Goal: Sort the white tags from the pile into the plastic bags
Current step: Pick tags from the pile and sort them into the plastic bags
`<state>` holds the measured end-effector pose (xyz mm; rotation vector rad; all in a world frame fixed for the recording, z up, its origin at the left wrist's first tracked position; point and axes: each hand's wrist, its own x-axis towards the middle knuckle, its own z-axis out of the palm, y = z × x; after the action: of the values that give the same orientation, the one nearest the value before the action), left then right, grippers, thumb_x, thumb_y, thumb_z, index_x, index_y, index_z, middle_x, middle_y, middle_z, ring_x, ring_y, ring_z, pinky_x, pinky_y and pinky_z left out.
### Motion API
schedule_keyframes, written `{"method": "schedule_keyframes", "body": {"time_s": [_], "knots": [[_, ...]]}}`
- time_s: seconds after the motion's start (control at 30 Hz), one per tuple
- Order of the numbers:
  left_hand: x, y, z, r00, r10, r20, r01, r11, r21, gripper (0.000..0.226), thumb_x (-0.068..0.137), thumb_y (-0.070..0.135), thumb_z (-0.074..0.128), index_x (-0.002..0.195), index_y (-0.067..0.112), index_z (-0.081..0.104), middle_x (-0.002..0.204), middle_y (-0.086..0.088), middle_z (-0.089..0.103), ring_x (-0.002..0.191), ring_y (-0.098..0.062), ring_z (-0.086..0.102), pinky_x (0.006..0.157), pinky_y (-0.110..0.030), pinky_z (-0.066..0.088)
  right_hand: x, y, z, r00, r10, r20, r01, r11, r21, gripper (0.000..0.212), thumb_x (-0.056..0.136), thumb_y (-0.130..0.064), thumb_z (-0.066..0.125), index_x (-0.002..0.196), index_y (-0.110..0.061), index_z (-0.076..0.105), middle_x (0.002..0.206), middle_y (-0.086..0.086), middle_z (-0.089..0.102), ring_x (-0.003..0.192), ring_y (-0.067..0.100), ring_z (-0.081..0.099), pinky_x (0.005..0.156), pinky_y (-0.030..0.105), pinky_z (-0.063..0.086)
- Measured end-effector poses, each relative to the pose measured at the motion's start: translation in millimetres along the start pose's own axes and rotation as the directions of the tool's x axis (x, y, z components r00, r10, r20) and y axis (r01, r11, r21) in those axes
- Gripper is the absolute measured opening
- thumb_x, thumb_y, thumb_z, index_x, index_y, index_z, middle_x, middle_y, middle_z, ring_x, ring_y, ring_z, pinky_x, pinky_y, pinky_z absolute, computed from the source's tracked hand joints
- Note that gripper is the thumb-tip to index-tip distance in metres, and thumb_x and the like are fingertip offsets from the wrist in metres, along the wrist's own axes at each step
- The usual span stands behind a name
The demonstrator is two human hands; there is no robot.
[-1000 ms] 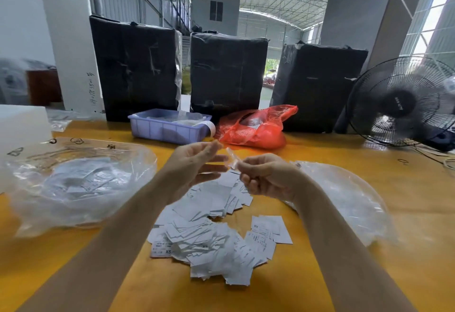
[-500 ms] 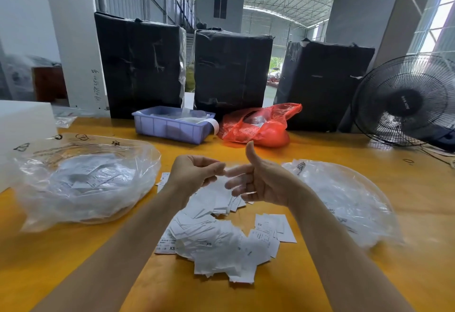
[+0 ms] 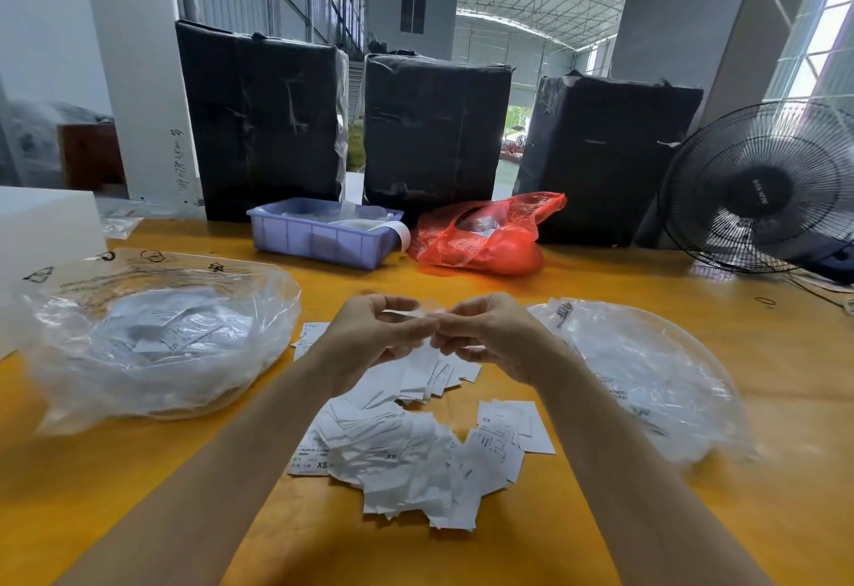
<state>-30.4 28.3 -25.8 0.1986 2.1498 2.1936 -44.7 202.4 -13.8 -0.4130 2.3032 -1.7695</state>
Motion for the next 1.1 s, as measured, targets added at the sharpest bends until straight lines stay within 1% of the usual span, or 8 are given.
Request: {"method": "schedule_keyframes", "body": {"time_s": [0.13, 0.2, 0.33, 0.5, 0.6, 0.8, 0.97, 1.1], "knots": [[0, -3, -2, 0.999, -0.032, 0.038, 0.029, 0.996, 0.087, 0.031, 0.07, 0.005, 0.077, 0.098, 0.012, 0.066, 0.089, -0.004, 0.069, 0.076, -0.01, 0.065, 0.063, -0.019, 0.052, 1, 1, 8, 0.999, -0.025, 0.024, 0.026, 0.999, -0.033, 0.03, 0.072, -0.044, 0.069, 0.068, -0.015, 0.072, 0.067, 0.002, 0.07, 0.06, 0.011, 0.062, 0.066, 0.024, 0.047], [1, -4, -5, 0.998, -0.034, -0.045, 0.039, 0.994, 0.104, 0.019, 0.071, 0.005, 0.078, 0.085, 0.013, 0.069, 0.075, 0.002, 0.068, 0.066, -0.007, 0.062, 0.058, -0.017, 0.047, 6, 5, 10, 0.995, -0.045, -0.087, 0.043, 0.999, -0.024, 0.032, 0.083, -0.04, 0.064, 0.075, -0.01, 0.07, 0.067, 0.002, 0.07, 0.058, 0.011, 0.063, 0.06, 0.022, 0.048], [8, -7, -19, 0.974, -0.029, -0.224, 0.036, 0.999, 0.027, 0.016, 0.069, 0.002, 0.08, 0.072, 0.007, 0.066, 0.059, -0.003, 0.061, 0.053, -0.012, 0.052, 0.047, -0.015, 0.044, 18, 27, 12, 0.938, -0.191, -0.289, -0.001, 0.833, -0.554, 0.019, 0.092, -0.016, 0.059, 0.089, -0.001, 0.07, 0.088, 0.007, 0.072, 0.077, 0.019, 0.066, 0.071, 0.032, 0.054], [15, -13, -32, 0.943, -0.032, -0.332, 0.033, 0.999, -0.002, 0.018, 0.071, 0.0, 0.079, 0.075, 0.008, 0.063, 0.065, -0.006, 0.064, 0.056, -0.012, 0.059, 0.048, -0.013, 0.048, 22, 52, 31, 0.976, -0.218, -0.004, 0.132, 0.605, -0.786, 0.037, 0.088, -0.008, 0.059, 0.123, -0.016, 0.061, 0.128, 0.001, 0.06, 0.12, 0.018, 0.05, 0.1, 0.029, 0.041], [17, -16, -34, 0.944, -0.032, -0.329, 0.028, 0.999, -0.017, 0.02, 0.07, -0.002, 0.079, 0.077, 0.009, 0.063, 0.057, 0.0, 0.066, 0.051, -0.009, 0.06, 0.047, -0.013, 0.049, 23, 57, 37, 0.964, -0.241, 0.113, 0.217, 0.464, -0.859, 0.041, 0.089, -0.006, 0.051, 0.128, -0.015, 0.057, 0.135, 0.003, 0.056, 0.131, 0.019, 0.041, 0.104, 0.037, 0.038], [18, -20, -32, 0.955, -0.04, -0.293, 0.039, 0.999, -0.01, 0.023, 0.069, -0.002, 0.079, 0.081, 0.01, 0.063, 0.059, 0.005, 0.068, 0.053, -0.007, 0.061, 0.047, -0.013, 0.045, 17, 51, 36, 0.96, -0.223, 0.172, 0.233, 0.288, -0.929, 0.031, 0.09, -0.032, 0.054, 0.107, -0.009, 0.066, 0.122, 0.004, 0.063, 0.122, 0.024, 0.046, 0.093, 0.046, 0.041], [17, -22, -32, 0.958, -0.034, -0.286, 0.038, 0.999, 0.008, 0.023, 0.069, -0.001, 0.079, 0.08, 0.011, 0.063, 0.069, 0.0, 0.068, 0.059, -0.011, 0.061, 0.052, -0.017, 0.045, 19, 53, 32, 0.909, -0.342, 0.239, 0.298, 0.132, -0.945, 0.03, 0.096, -0.024, 0.039, 0.091, -0.009, 0.065, 0.094, 0.006, 0.069, 0.096, 0.025, 0.057, 0.088, 0.037, 0.037], [17, -22, -32, 0.96, -0.037, -0.277, 0.041, 0.999, 0.01, 0.022, 0.069, 0.0, 0.08, 0.081, 0.01, 0.063, 0.076, -0.003, 0.068, 0.063, -0.013, 0.061, 0.057, -0.021, 0.046, 21, 56, 25, 0.887, -0.407, 0.22, 0.304, 0.154, -0.94, 0.032, 0.1, -0.023, 0.036, 0.075, -0.011, 0.052, 0.073, 0.009, 0.062, 0.07, 0.029, 0.056, 0.071, 0.031, 0.034]]}}
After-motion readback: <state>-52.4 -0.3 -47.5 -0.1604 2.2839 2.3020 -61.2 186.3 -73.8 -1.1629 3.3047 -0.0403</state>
